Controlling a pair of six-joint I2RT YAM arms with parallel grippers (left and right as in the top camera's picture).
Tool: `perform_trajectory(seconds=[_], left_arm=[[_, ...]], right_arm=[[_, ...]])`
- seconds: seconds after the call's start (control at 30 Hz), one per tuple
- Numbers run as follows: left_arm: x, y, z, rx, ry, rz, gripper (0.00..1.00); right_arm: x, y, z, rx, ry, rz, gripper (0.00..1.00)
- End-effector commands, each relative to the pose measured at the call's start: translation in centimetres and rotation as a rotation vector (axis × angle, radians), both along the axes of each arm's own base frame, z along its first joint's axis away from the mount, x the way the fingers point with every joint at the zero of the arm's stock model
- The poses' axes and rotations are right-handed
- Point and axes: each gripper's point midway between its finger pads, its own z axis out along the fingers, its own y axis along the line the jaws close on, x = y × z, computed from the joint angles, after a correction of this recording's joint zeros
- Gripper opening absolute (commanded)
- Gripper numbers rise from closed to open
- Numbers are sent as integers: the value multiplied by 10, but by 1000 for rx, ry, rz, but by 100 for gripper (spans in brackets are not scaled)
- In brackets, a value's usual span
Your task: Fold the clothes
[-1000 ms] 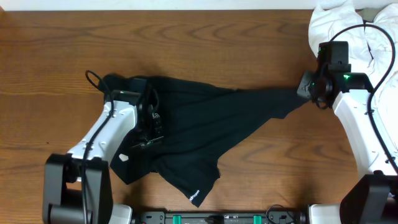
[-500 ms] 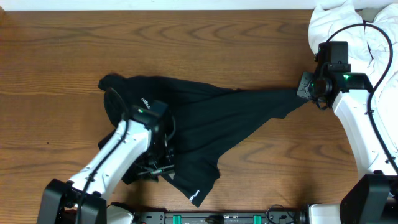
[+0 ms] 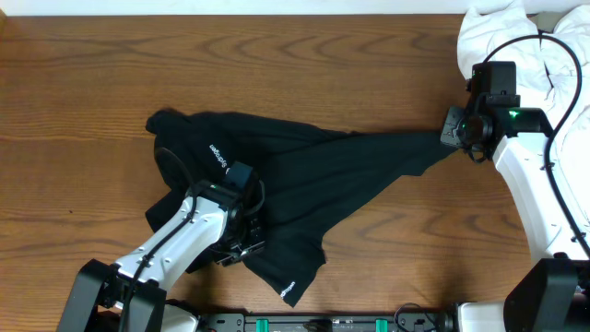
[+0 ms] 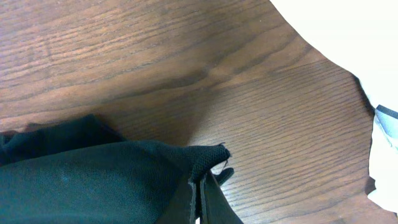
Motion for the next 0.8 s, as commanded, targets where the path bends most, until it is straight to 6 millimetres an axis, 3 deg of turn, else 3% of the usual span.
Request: perform_trajectory(seconds=[0.0,0.33,0.57,0.77], left_arm=[[7,13,-2,80,-43,25,45],[-1,21,-1,121,-11,19,45],[18,12,-3,84,-91,25,45],[20,12,-3,81,-96,26,45]], right_arm=[[-2,-7,5,-21,-8,-7,1],[-2,-7,5,-21,-8,-7,1],[-2,-7,5,-21,-6,-7,1],[-3,-6,4,-21,-5,-6,1]])
